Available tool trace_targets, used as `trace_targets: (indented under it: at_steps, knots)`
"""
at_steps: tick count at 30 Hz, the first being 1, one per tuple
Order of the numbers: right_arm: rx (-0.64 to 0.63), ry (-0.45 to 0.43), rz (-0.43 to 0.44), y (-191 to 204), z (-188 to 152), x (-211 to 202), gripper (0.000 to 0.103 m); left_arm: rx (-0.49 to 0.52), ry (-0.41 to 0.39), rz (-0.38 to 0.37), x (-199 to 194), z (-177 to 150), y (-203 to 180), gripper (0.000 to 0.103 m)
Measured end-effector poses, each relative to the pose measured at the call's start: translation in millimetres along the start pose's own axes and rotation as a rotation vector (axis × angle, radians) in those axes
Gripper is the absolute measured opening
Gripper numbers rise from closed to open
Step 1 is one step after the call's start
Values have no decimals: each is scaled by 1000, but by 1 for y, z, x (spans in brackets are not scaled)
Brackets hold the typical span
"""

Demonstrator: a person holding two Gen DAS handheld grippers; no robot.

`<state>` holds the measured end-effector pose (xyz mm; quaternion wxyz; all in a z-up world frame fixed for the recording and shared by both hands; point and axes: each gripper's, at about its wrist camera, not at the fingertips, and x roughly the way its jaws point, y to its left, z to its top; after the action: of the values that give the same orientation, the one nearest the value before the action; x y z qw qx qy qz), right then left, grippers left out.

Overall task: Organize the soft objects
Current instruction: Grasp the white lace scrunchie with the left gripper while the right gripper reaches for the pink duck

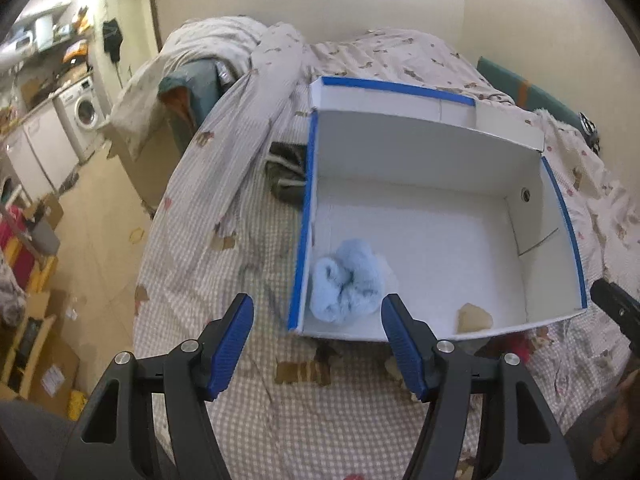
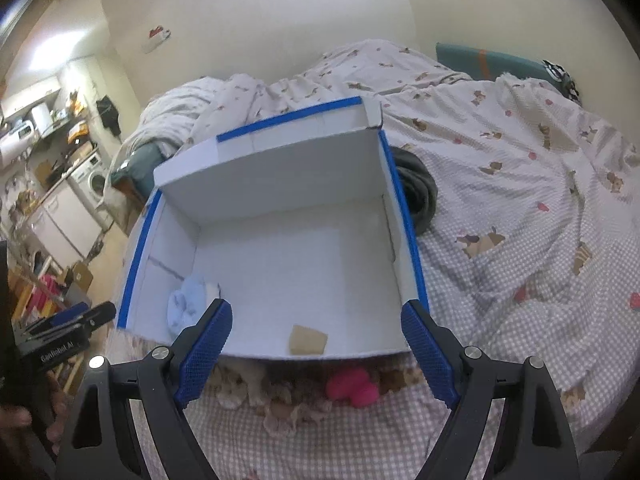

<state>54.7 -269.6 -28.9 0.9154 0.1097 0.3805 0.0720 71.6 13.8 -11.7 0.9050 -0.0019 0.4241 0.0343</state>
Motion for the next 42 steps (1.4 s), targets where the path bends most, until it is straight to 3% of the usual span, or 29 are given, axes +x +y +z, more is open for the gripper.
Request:
trace_targets:
  at_steps: [4, 10, 14, 20, 27, 30, 32, 38, 42]
  knots:
    - [-25, 25, 17, 3, -10, -1, 92, -18, 28, 23, 2, -16, 13, 63]
    - [4, 62, 48, -2, -17, 0, 92, -27, 114, -1, 11, -37, 20, 63]
    - [39, 106, 33, -5, -21, 10, 92, -61, 211, -71, 30, -47, 17, 63]
    - [48, 117, 42, -4, -21, 13, 92, -36, 339, -159, 68, -58, -14, 63]
    - [62, 163, -2, -13, -24, 25, 92, -170, 378, -259, 106, -62, -34, 61]
    - [68, 178, -11, -15, -26, 29, 92, -214, 410, -291, 121, -66, -40, 49]
    - [60, 184, -16, -14, -27, 31, 92, -238, 422, -295, 129, -69, -41, 18]
    - [56, 188, -22, -12, -26, 35, 92, -248, 444, -356, 131, -69, -46, 10]
    - [56, 191, -29, -13, -26, 36, 92, -202, 425, -323, 122, -67, -51, 10]
